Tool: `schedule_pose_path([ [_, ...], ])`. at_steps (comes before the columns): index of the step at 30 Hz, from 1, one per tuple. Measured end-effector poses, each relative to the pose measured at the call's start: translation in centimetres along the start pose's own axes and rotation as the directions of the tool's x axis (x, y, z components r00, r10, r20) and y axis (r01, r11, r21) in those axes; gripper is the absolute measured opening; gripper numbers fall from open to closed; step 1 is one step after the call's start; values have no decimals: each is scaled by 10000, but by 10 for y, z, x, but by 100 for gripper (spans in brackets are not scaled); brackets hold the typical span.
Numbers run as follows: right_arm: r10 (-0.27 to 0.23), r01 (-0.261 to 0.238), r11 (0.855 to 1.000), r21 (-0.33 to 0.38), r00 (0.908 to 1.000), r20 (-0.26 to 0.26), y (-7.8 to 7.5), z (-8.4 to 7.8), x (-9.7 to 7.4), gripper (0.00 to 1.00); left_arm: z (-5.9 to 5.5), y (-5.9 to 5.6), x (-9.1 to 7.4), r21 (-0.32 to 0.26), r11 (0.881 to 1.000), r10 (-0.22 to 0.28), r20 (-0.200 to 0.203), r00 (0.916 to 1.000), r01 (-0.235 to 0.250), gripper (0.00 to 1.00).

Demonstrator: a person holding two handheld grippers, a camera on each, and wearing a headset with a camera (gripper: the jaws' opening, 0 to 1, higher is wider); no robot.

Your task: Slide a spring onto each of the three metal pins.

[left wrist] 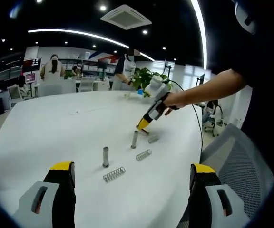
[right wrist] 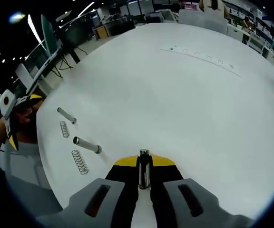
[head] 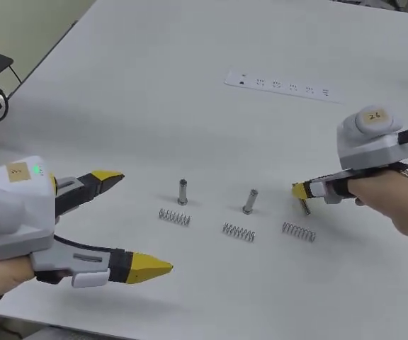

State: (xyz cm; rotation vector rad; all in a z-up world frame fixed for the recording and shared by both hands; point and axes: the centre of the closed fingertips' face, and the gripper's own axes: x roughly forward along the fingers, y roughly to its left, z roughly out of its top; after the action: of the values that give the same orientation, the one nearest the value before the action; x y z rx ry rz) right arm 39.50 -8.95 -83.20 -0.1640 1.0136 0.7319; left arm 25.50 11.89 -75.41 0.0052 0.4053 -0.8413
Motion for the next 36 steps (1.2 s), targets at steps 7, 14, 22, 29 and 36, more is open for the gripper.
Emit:
schedule_pose_path([
  [7, 63, -62, 9999, -86, 9999, 132, 3, -2, -4, 5, 0, 0, -1, 2, 10000, 36, -3, 10000, -36, 98],
  [14, 45, -37, 9995, -305, 9996, 263, 7, -2, -7, 5, 0, 0, -1, -14, 10000, 53, 0, 10000, -53, 98],
  [22, 111, -89, 9992, -395, 9985, 537, 10, -2, -10, 5, 0, -1, 0, -39, 10000, 44, -6, 10000, -44, 98],
  [29, -34, 64, 9995, -306, 9953, 965, 9, -1, -15, 5, 0, 0, 1, -52, 10000, 71, 3, 10000, -71, 98],
  [36, -147, 211, 9986, -485, 9915, 1289, 10, 0, -19, 5, 0, 0, 2, 26, 10000, 71, -45, 10000, -71, 98],
])
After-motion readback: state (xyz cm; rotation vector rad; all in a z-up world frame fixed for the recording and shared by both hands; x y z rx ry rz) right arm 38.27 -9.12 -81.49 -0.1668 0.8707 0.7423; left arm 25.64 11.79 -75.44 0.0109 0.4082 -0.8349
